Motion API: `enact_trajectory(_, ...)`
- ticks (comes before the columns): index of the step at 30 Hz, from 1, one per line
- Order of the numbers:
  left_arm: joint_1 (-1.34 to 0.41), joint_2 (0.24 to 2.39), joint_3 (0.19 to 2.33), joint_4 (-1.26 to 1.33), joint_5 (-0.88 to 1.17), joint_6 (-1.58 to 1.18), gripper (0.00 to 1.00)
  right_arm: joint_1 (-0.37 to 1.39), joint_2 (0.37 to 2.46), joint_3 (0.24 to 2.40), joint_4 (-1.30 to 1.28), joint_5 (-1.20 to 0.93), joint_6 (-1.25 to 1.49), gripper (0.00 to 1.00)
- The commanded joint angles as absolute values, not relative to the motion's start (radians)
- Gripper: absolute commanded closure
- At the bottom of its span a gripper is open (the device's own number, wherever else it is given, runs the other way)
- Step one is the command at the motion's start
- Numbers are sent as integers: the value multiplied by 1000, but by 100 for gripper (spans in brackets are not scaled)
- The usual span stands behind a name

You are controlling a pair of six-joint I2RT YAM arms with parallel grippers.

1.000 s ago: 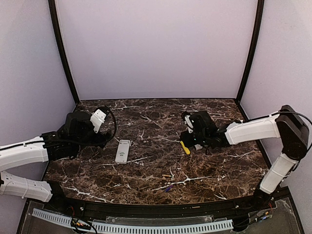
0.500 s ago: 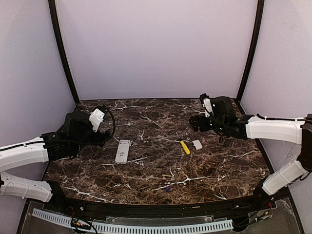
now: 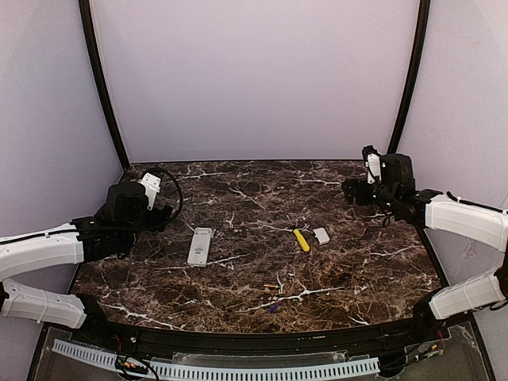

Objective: Unload the batteries from the remote control

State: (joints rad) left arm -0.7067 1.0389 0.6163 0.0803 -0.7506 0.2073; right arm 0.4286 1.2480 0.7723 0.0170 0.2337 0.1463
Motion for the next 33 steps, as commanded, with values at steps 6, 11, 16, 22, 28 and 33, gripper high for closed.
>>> enact_trajectory(6, -553, 1099, 569, 204, -661, 142, 0, 243, 1172, 676, 87, 215, 151, 1)
enact_trajectory(11, -406, 1110, 501, 369, -536, 108, 0, 172, 1176, 649, 121, 204, 159, 1)
enact_trajectory(16, -289, 1196, 481, 475, -497, 160, 0, 125, 1193, 619, 159, 139, 151, 2)
enact_trajectory(22, -171, 1288, 430, 651, -380, 114, 0, 103, 1199, 579, 210, 129, 112, 2)
enact_trajectory(28, -137, 1375, 397, 790, -348, 120, 0, 64, 1163, 496, 328, 91, 74, 1)
enact_trajectory(33, -111, 1424, 377, 884, -310, 137, 0, 59, 1137, 388, 494, 81, 10, 1)
